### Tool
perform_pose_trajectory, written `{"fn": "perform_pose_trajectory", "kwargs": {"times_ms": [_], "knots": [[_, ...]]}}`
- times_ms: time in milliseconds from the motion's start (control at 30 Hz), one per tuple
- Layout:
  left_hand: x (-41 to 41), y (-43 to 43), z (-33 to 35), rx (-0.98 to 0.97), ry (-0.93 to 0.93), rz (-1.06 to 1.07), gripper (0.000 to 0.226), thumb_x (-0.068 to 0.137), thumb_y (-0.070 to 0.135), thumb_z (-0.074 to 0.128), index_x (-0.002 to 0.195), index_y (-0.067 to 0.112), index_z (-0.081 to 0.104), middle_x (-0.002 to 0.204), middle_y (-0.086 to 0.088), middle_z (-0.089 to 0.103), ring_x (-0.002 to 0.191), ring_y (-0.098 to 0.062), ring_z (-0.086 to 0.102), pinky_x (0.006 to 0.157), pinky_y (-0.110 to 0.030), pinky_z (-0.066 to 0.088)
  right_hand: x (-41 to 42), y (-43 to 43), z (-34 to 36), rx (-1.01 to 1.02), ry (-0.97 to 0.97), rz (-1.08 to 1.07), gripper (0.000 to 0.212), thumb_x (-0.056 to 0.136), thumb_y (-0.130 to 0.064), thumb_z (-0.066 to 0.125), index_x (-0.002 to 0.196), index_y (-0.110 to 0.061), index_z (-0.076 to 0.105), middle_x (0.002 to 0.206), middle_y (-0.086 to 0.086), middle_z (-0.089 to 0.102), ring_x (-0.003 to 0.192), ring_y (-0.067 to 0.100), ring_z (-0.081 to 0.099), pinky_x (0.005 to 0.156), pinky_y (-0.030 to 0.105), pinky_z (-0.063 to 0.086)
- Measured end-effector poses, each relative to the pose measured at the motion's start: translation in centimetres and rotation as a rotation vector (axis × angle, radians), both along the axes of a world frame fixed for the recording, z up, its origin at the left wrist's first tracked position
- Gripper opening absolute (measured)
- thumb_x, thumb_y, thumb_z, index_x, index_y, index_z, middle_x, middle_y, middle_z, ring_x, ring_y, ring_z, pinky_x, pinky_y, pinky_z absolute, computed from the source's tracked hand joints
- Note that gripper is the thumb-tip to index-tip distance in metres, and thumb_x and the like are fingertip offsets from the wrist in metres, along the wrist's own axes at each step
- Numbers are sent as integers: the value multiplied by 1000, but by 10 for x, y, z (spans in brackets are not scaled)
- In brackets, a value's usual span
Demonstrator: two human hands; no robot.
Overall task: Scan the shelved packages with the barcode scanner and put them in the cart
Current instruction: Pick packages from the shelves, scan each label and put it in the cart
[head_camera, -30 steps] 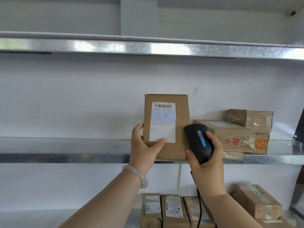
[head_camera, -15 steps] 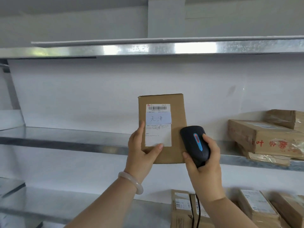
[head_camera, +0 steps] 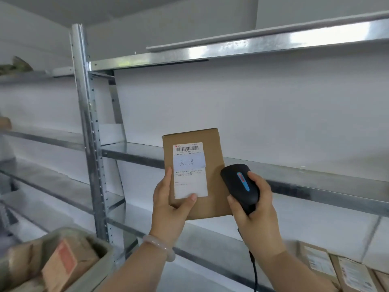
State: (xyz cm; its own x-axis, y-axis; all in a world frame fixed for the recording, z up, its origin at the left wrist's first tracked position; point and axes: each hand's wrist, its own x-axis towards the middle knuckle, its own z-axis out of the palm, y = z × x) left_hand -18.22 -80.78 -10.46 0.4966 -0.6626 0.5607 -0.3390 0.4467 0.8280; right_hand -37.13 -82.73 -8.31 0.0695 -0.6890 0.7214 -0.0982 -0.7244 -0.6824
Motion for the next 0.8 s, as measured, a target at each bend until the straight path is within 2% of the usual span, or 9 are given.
{"fn": "perform_pose_trajectory", "kwargs": {"times_ms": [67,133,367,433,500,567,633,733,800], "knots": [[30,15,-10,14,8,64,83,82,24,78,136,61,26,137,11,40,127,-1,42,97,-18,46,28,9,-2,-13,23,56,75,84,-12,73,117,-68,34,118,-43,48,107,-4,57,82,9,48],[54,30,-20,26,32,125,85,82,23,79,136,61,26,137,12,38,125,5,41,101,-21,42,54,18,-6,-9,65,114,72,84,-14,73,120,-62,34,120,-42,47,110,-7,55,84,6,45],[114,77,-52,132,-4,361,89,80,20,79,144,51,26,137,7,41,115,11,41,95,-8,40,142,57,-25,87,166,337,61,85,-28,71,121,-57,31,118,-31,54,106,-6,57,80,10,49],[122,90,-55,178,-51,434,88,80,23,79,148,46,27,138,7,42,116,5,38,102,-5,31,161,68,-26,107,198,376,60,85,-30,71,120,-59,31,117,-34,52,107,-9,56,83,11,51],[129,103,-58,218,-94,504,85,81,24,79,149,40,30,137,4,46,120,-2,39,98,1,25,178,78,-28,114,214,404,60,85,-30,70,122,-56,31,120,-32,53,107,-11,56,84,9,49],[139,111,-66,211,-92,534,84,80,22,79,144,46,30,138,-2,48,127,-17,47,108,-21,35,191,86,-29,134,223,432,59,86,-31,70,125,-54,31,123,-26,56,107,-8,58,84,9,49],[151,116,-76,221,-33,533,86,79,25,79,138,57,25,141,-3,45,132,-22,44,112,-45,38,203,91,-29,159,232,449,59,86,-33,69,125,-53,29,125,-22,57,107,-6,59,85,12,51],[163,122,-85,257,5,539,89,77,35,78,133,70,19,145,1,39,143,-20,28,114,-56,32,218,96,-31,176,251,462,58,86,-36,69,123,-54,28,126,-21,57,108,-3,60,88,16,53],[169,126,-90,263,3,550,85,72,53,73,129,79,16,149,2,35,147,-19,22,115,-56,30,227,98,-34,186,265,486,56,86,-36,68,118,-58,28,122,-25,56,108,-4,59,89,18,53]]}}
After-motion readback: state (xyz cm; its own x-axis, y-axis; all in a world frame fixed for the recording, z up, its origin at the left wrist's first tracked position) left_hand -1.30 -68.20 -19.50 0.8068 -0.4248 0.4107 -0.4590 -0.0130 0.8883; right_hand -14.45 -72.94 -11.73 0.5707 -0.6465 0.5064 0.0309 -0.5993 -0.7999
